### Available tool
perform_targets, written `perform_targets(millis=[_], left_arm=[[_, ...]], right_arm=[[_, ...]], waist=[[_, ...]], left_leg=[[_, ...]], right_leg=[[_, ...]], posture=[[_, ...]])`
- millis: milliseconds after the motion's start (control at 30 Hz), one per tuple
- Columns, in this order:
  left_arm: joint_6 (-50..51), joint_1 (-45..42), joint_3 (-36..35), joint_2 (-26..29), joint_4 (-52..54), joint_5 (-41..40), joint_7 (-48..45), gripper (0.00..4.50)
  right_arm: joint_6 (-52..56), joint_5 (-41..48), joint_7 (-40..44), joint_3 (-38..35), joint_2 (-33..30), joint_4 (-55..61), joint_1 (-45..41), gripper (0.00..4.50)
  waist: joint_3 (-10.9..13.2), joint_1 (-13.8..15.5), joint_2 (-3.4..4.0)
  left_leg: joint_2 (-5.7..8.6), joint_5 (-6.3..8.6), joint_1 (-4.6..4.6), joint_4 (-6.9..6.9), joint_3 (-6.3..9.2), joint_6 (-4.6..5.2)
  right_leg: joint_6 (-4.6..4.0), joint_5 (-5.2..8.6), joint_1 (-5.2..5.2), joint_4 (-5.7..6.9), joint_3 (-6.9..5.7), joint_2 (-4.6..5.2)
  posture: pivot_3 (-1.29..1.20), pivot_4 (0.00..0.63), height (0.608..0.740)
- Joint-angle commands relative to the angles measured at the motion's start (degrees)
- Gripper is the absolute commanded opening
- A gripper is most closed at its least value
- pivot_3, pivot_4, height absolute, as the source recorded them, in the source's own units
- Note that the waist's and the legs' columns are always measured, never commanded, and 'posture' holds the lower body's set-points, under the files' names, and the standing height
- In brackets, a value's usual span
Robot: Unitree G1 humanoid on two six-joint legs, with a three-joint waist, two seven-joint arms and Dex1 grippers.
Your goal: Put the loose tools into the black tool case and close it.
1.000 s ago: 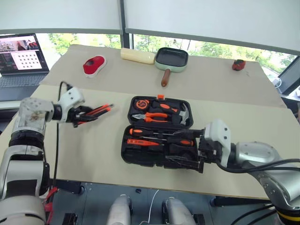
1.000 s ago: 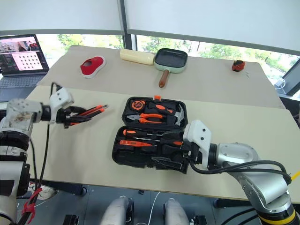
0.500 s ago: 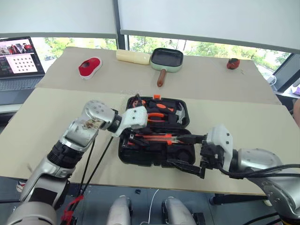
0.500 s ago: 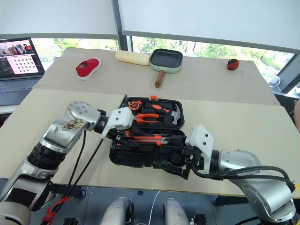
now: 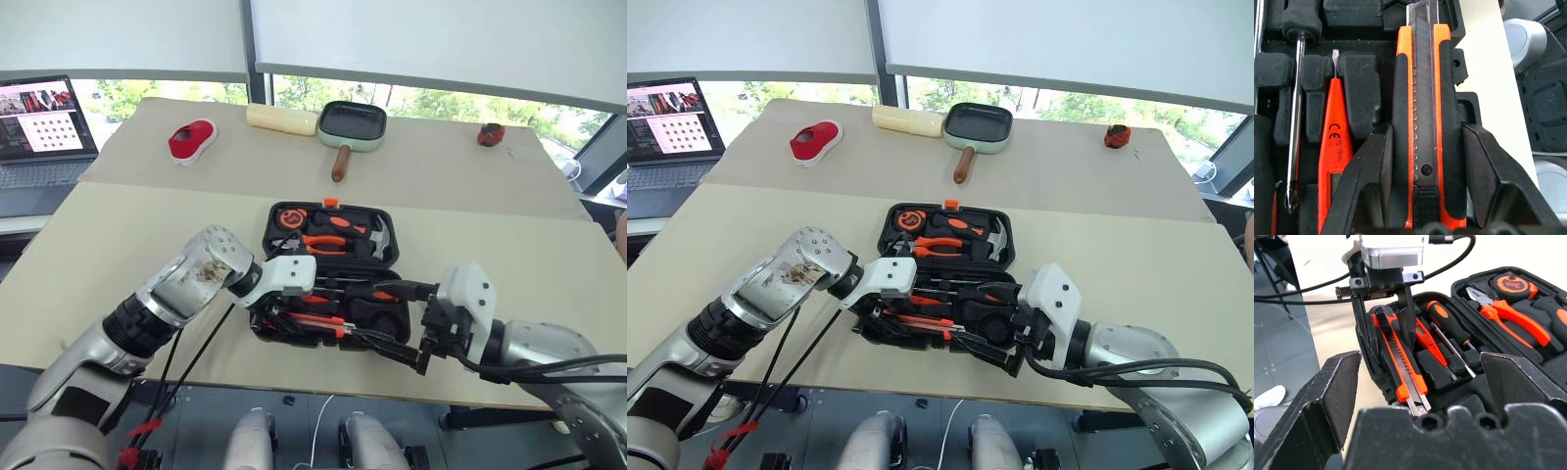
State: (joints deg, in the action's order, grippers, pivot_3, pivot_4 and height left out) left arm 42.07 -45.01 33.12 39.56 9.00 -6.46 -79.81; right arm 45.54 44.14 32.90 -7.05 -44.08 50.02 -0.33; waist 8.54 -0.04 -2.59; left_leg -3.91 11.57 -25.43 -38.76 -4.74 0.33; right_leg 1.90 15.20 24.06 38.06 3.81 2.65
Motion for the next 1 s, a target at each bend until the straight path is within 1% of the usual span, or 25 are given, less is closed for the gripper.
perform_targets(millis=[33,133,300,433,500,533,667,700,833,900,933,1000], left_arm=[[0.1,-0.4,1.8,-0.6,-1.4,1.5,0.7,1.57],[3.8,0.0,1.2,-0.5,0.6,-0.9,-0.4,1.57],[3.8,0.5,1.5,-0.7,0.1,0.1,1.5,1.57],[4.9,1.0,1.0,-1.3,0.2,-0.8,2.0,1.57],[5.5,0.8,0.2,-1.8,0.0,-1.6,2.4,2.58],[6.3,0.6,-0.4,-2.1,0.0,-2.3,2.4,2.79],[10.7,-1.1,-4.1,-2.7,0.9,-6.6,2.0,4.22],[11.5,-1.7,-5.1,-2.5,0.9,-7.7,1.9,4.45],[11.4,-3.2,-9.4,-0.4,0.0,-11.5,0.5,4.45],[10.2,-2.8,-10.5,-0.3,-0.8,-12.3,0.7,3.89],[8.6,-2.4,-10.4,-0.1,-1.2,-11.9,0.9,3.75],[6.3,-1.6,-9.9,0.1,-1.9,-11.0,1.2,2.93]], right_arm=[[0.2,1.8,-0.6,-3.1,-1.2,2.4,1.1,4.5],[0.0,1.8,0.0,-4.2,-2.4,2.8,2.7,4.5],[-1.1,2.8,2.5,-7.2,-5.0,3.3,6.0,4.5],[-1.3,2.8,2.6,-7.0,-5.5,2.9,5.4,4.5],[-1.2,2.8,2.4,-6.3,-5.3,2.8,4.6,4.5],[-1.3,2.7,2.4,-6.0,-5.2,2.8,4.5,4.5],[-1.7,2.3,2.9,-5.3,-5.2,2.9,5.1,4.5],[-1.8,2.2,3.0,-5.2,-5.2,2.9,5.3,4.5],[-2.4,1.4,3.9,-4.9,-5.3,2.2,5.4,4.5],[-2.7,1.0,4.4,-4.7,-5.3,1.9,5.3,4.5],[-2.8,0.8,4.6,-4.6,-5.3,1.8,5.3,4.5],[-3.1,0.4,4.9,-4.4,-5.3,1.5,5.3,4.5]], waist=[[0.0,0.3,0.02],[0.0,0.4,0.05],[0.0,0.4,0.06],[0.0,0.4,0.06],[0.0,0.4,0.06],[0.0,0.4,0.06],[0.0,0.8,0.06],[0.0,0.8,0.06],[0.0,0.7,0.05],[0.0,0.6,0.07],[0.0,0.5,0.08],[0.0,0.5,0.08]], left_leg=[[0.02,0.0,0.01,-0.01,0.01,0.0],[0.01,0.0,0.06,-0.02,0.0,0.0],[0.01,0.0,0.07,-0.01,0.01,0.0],[0.01,0.0,0.13,-0.01,0.02,0.0],[0.01,0.0,0.13,-0.01,0.02,0.0],[0.01,0.0,0.12,-0.01,0.02,0.0],[0.05,-0.01,0.1,-0.04,0.04,0.0],[0.06,-0.01,0.08,-0.07,0.04,0.01],[0.05,-0.01,0.03,-0.1,0.07,0.02],[0.05,-0.01,0.03,-0.08,0.08,0.02],[0.05,-0.01,0.04,-0.07,0.08,0.02],[0.06,-0.01,0.04,-0.05,0.07,0.02]], right_leg=[[0.0,0.0,-0.03,0.0,0.0,0.0],[0.0,0.0,-0.07,0.0,0.04,-0.01],[0.0,0.0,-0.06,0.0,0.07,-0.03],[0.0,0.0,-0.1,0.0,0.08,-0.04],[0.0,0.0,-0.1,0.0,0.08,-0.04],[0.0,0.0,-0.1,0.0,0.08,-0.04],[0.01,0.01,-0.12,0.0,0.09,-0.03],[0.02,0.01,-0.13,0.0,0.1,-0.03],[0.03,0.01,-0.07,0.0,0.12,-0.06],[0.02,0.01,-0.06,0.0,0.13,-0.08],[0.02,0.01,-0.06,-0.01,0.13,-0.08],[0.02,0.01,-0.06,-0.02,0.14,-0.08]], posture=[[0.0,0.15,0.74],[0.0,0.15,0.74],[0.0,0.15,0.74],[0.0,0.15,0.74],[0.0,0.15,0.74],[0.0,0.15,0.74],[0.0,0.15,0.74],[0.0,0.15,0.74],[0.0,0.15,0.74],[0.0,0.15,0.74],[0.0,0.15,0.74],[0.0,0.15,0.74]])
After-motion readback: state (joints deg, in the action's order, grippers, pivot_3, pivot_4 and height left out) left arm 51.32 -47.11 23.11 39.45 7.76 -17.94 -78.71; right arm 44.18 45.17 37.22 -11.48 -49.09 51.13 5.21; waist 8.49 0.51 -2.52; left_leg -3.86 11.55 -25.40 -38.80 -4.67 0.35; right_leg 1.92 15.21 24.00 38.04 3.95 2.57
